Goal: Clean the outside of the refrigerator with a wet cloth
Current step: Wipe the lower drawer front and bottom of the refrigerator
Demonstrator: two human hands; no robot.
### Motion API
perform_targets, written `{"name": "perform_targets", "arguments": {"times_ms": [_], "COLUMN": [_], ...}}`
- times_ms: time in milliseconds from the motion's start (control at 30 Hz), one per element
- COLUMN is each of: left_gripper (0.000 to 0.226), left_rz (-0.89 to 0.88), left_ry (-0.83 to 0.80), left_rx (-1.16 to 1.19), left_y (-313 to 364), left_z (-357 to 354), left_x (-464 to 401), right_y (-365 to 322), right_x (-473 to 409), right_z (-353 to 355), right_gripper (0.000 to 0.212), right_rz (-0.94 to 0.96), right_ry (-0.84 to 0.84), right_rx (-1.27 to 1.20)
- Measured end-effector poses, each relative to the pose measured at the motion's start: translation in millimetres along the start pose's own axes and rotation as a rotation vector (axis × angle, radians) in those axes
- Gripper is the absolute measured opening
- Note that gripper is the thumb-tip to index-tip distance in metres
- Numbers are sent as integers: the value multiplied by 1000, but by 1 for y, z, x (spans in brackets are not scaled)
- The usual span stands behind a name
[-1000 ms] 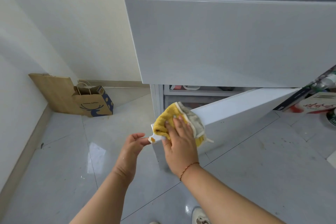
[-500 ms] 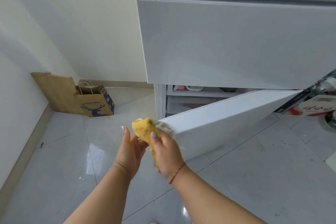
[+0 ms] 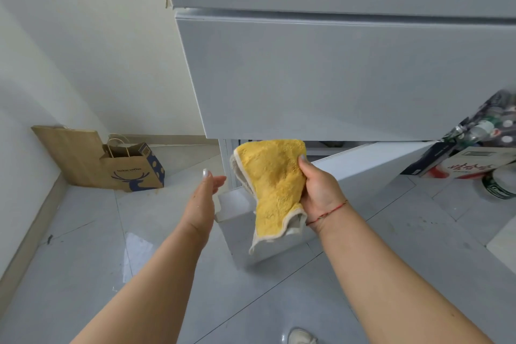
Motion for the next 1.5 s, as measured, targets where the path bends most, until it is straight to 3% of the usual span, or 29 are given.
{"name": "perform_targets", "arguments": {"times_ms": [100,167,267,333,400,467,533,733,833,900,967,1133,1500], "left_gripper": [59,59,59,56,54,54,56,71,63,61,62,71,72], "left_rz": [-4,14,24,17,-5,-49,-123,-246,-253,-248,-242,-214,-193], "left_ry": [7,17,26,53,89,148,208,389,437,454,477,527,568], "left_rx": [-83,-122,-175,-192,-225,-298,-405,-664,-725,-743,-757,-778,-780], "left_y": [5,4,-1,-3,-5,-8,-12,-19,-19,-21,-25,-32,-30], "left_z": [-13,-18,-22,-23,-30,-34,-38,-46,-50,-55,-57,-57,-60], "left_x": [-2,-2,-3,-4,-4,-2,-1,2,7,8,8,3,3], "right_y": [-14,-23,-25,-5,20,35,30,-32,-70,-93,-111,-143,-202], "right_x": [-7,-12,-8,-12,-17,-22,-27,-45,-50,-57,-62,-65,-60], "right_z": [7,15,21,25,34,46,54,105,134,155,171,199,242], "right_gripper": [39,25,14,25,38,57,69,76,62,40,35,37,48], "right_rz": [66,297,664,820,827,781,795,710,695,681,671,610,510], "right_ry": [-1,9,45,-94,-258,-273,-238,-128,-60,-25,-11,-25,-87], "right_rx": [-53,70,838,1314,1764,1988,2019,1975,1892,1852,1810,1704,1775]}}
Point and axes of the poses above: each hand's wrist, its own x-axis away from the middle knuckle, its own z-axis out of the back of the hand, y = z × x, the point moved 1 cm from there along -x, towards the middle knuckle, and after that the axes turned 1 degree about -x, right-handed, at the moved point
